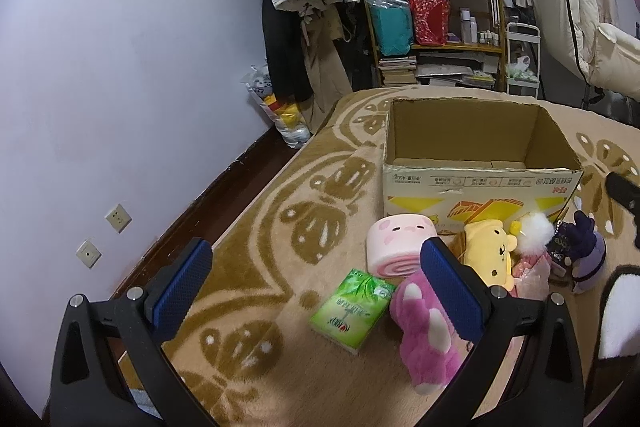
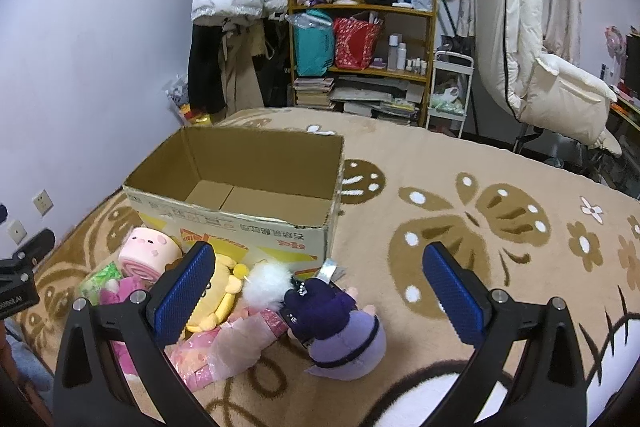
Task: Organize soft objects
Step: 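Grasp the green tissue pack with the left tool while the right tool grasps the purple doll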
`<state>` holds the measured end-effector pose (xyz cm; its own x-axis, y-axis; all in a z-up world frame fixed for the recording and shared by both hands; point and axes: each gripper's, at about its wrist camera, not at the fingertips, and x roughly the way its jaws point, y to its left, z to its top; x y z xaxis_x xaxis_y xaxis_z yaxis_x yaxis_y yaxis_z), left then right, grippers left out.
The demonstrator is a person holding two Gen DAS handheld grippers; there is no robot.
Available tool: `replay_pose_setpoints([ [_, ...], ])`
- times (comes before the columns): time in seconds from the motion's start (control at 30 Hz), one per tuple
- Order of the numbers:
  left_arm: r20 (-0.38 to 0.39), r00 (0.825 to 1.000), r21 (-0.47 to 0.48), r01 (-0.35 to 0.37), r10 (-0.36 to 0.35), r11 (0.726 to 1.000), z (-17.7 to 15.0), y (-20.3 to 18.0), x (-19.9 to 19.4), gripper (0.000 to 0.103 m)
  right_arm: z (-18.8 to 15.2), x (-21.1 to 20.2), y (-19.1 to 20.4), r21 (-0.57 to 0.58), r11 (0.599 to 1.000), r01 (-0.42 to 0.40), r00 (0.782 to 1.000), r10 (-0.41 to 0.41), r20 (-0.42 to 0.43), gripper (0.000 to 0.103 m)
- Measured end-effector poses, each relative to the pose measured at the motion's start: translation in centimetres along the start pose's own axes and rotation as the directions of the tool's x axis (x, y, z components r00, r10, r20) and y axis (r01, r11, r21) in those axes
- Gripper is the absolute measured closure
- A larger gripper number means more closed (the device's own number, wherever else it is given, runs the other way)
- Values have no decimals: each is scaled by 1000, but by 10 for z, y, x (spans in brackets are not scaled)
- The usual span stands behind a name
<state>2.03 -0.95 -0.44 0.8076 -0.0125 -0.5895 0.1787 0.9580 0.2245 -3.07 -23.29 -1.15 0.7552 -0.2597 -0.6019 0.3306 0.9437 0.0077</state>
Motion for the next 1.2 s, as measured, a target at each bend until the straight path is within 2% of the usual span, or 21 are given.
replay_pose_setpoints([
  [0.23,-73,997,-34,18,-20,999,3,0,27,0,0,31,9,-5,999,-37,992,37,-118,0],
  [0.4,-131,991,-47,28,-34,999,3,1,50,0,-4,52,12,-13,999,-37,984,35,-177,0],
  [0.73,-250,966,-12,59,-60,998,5,-4,96,0,-10,76,8,-7,999,-42,967,39,-250,0],
  [0.97,-359,932,0,58,-54,998,-8,-5,120,0,-15,90,3,6,998,-60,954,59,-295,0],
  [1.2,-461,883,-6,100,-91,995,-21,3,131,0,-22,101,-7,58,996,-70,934,85,-346,0],
])
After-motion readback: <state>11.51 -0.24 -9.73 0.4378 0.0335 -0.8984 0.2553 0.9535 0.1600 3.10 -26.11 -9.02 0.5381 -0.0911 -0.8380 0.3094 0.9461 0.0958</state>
